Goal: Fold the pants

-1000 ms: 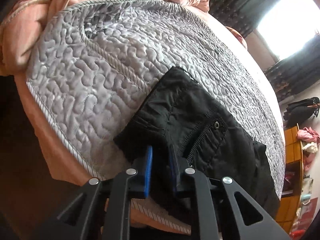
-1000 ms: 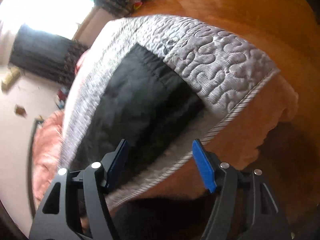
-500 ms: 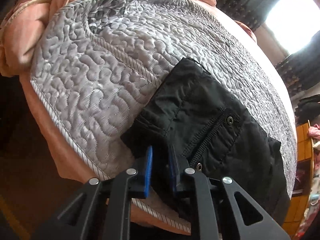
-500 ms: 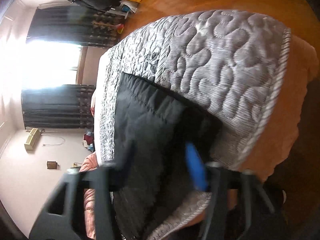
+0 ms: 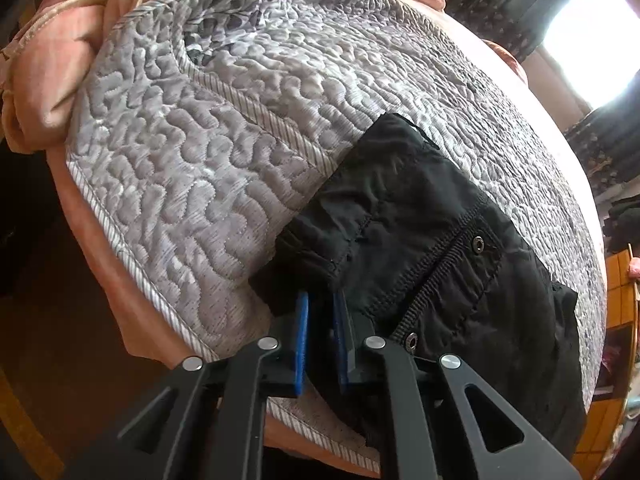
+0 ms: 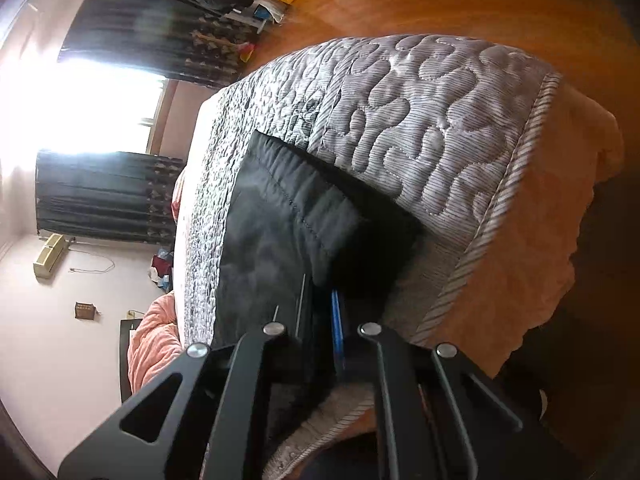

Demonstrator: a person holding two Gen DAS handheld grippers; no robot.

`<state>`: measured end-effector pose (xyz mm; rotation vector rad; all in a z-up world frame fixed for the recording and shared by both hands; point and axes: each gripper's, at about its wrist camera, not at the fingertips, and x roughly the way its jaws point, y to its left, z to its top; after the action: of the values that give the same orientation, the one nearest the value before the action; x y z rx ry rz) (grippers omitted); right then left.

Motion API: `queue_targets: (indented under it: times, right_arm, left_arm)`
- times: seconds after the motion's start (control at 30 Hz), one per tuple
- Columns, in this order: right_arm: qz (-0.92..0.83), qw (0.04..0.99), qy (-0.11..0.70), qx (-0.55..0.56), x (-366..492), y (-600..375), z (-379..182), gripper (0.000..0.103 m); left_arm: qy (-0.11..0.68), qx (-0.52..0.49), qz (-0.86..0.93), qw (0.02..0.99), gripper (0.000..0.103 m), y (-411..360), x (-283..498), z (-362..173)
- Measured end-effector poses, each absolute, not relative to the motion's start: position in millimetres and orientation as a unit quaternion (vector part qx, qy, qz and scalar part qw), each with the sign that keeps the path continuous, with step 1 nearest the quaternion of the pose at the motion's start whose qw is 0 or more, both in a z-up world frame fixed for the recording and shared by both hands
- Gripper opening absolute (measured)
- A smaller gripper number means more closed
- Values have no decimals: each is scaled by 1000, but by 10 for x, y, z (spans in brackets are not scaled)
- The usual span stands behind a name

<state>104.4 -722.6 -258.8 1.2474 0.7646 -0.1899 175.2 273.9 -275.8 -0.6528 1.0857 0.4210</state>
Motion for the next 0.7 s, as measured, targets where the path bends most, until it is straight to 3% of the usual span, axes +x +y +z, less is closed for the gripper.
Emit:
queue_targets:
  times: [0.3,0.43,0.47,0.53,0.6,0.7]
  right_arm:
    - [-109,733,380,554,1221,-7220,-2797,8]
    - [-100,729,374,564,1177,-7227,-2752,14]
    - [-97,729,370,567,1155,-7239,-2721,22]
    - [-100,731,354,574,1072,-7300,-2650,28]
    - [-102,738,336,576,975,-7355,-2546,28]
    - [-83,753,323,567,975,-7333,-2370,28]
  left_arm:
    - [503,-305,196,784,11,2747,1735,-2782]
    - [491,-321,189,787,12,2772,1645,-2722]
    - [487,-325,188,789,14,2780,1610,-2694]
    - [470,-327,206,793,17,2795,1483,-2594]
    - [450,-329,221,800,30,2782,1354,-2481]
    - [417,-297,227,828,40,2598,1231,-2282]
